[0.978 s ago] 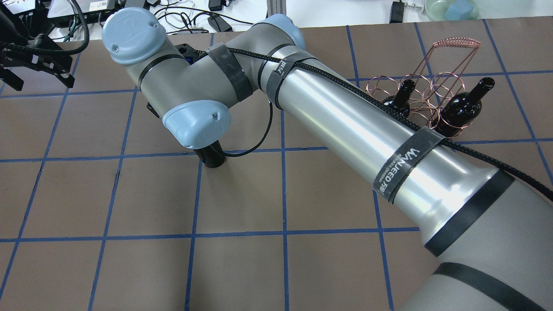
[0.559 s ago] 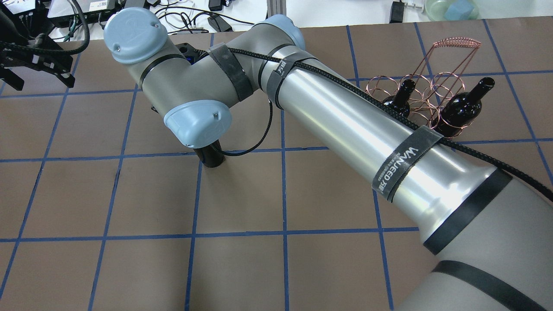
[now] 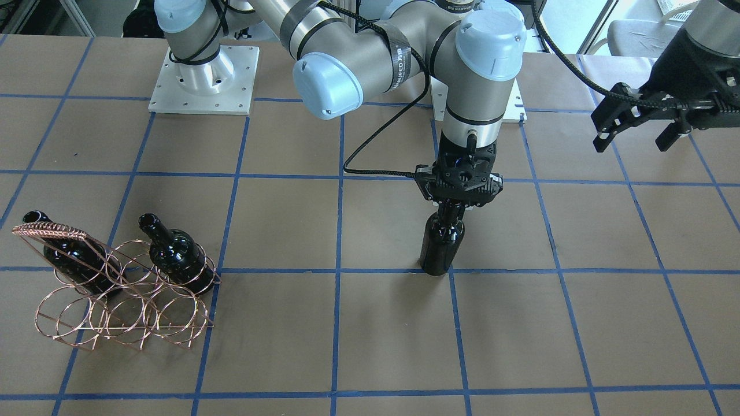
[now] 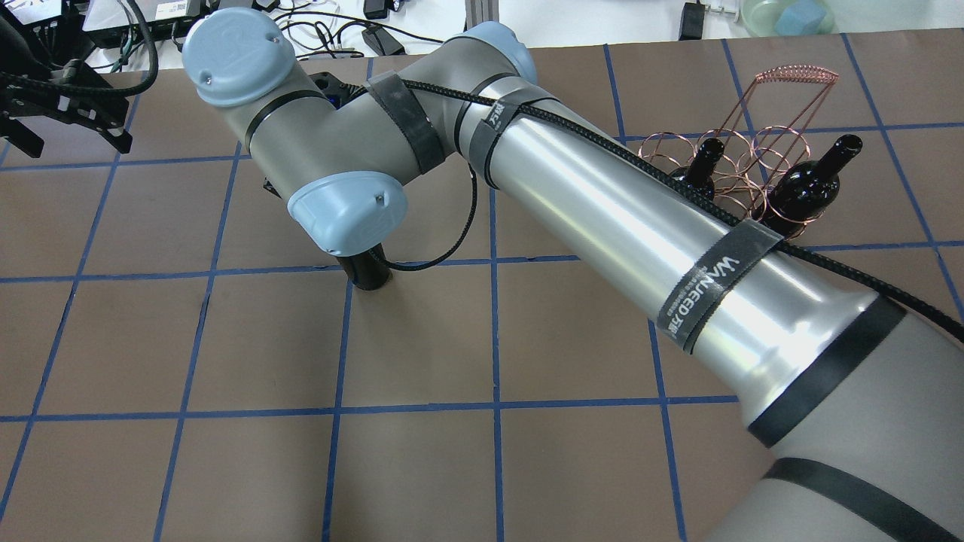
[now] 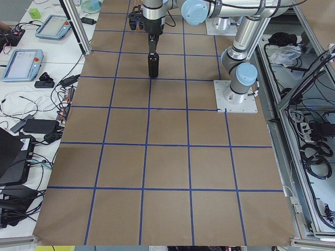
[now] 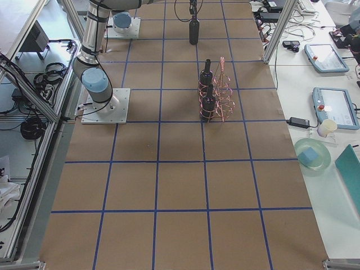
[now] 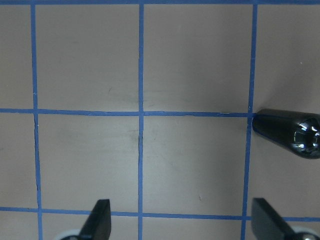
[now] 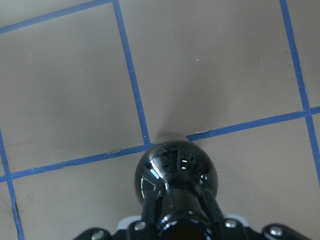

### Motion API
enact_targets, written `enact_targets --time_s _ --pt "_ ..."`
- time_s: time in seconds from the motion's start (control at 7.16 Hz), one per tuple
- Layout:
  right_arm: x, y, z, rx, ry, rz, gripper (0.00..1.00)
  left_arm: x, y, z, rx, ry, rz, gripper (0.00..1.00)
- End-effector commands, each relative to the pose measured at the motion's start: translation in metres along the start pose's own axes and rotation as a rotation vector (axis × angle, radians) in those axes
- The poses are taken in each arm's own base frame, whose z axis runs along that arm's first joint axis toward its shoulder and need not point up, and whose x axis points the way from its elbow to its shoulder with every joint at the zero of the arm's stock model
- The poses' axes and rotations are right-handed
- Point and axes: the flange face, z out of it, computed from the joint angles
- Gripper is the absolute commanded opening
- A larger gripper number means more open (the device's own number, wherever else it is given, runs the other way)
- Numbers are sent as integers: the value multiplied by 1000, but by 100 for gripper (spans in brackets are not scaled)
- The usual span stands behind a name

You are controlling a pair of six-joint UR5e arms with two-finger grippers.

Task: Place wine into wine basket
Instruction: 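Lower the right gripper, close it on the bottle neck, and lift, then carry the held bottle with the right gripper over the copper rack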

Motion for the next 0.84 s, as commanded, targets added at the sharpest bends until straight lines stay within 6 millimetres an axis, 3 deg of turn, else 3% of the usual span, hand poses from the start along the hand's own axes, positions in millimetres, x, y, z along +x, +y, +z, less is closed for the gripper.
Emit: enact_targets --time_s 0.0,0.14,0.28,0.56,0.7 --pt "48 -19 -35 14 4 -19 18 3 0 0 2 1 6 100" --pt "96 -28 -46 7 25 -48 18 4 0 0 1 2 7 100" --pt "153 -27 -55 -9 49 -95 18 5 0 1 0 3 7 100" --pt "247 -26 -80 -60 97 -214 18 7 0 1 0 5 10 100" --pt "294 -47 -93 -87 114 -242 18 7 0 1 0 5 10 100"
